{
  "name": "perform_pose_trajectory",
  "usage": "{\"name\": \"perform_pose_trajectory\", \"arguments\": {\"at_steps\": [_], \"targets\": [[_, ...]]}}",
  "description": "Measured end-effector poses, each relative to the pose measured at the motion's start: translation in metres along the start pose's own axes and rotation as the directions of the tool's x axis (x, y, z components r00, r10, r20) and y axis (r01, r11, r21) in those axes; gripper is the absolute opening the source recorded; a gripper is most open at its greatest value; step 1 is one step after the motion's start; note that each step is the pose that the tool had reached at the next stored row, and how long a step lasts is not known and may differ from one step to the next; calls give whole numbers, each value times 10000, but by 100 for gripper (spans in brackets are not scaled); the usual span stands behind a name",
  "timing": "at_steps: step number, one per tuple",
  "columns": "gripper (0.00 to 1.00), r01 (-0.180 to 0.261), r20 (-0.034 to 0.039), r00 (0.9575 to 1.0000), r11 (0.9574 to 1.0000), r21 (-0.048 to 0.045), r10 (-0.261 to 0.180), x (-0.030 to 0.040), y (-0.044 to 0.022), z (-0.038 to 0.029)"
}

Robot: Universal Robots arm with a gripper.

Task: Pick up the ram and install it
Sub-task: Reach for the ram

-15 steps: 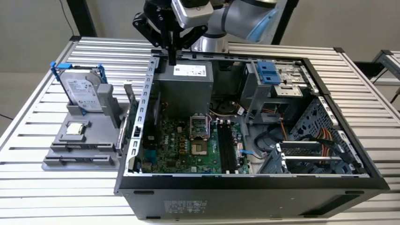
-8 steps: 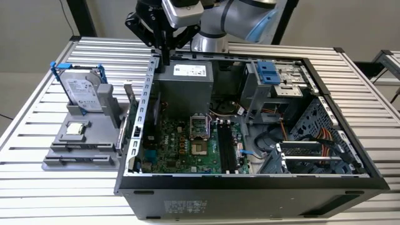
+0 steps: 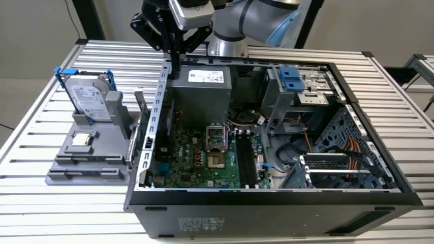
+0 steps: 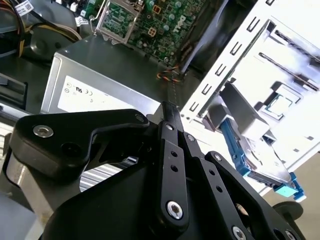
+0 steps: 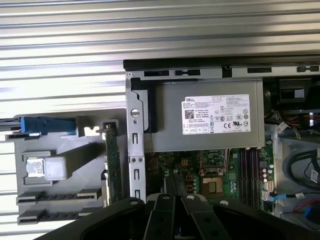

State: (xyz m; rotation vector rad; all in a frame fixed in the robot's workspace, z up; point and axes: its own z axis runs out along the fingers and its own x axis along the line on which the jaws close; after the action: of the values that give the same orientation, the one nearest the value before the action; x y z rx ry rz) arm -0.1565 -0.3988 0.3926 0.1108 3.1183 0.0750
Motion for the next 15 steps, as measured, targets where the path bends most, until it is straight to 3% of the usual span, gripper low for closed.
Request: {"name": "perform_pose_trajectory", "arguments": {"at_steps": [15], "targets": [[0, 0, 0, 10000, 10000, 0, 0, 116, -8, -2]]}}
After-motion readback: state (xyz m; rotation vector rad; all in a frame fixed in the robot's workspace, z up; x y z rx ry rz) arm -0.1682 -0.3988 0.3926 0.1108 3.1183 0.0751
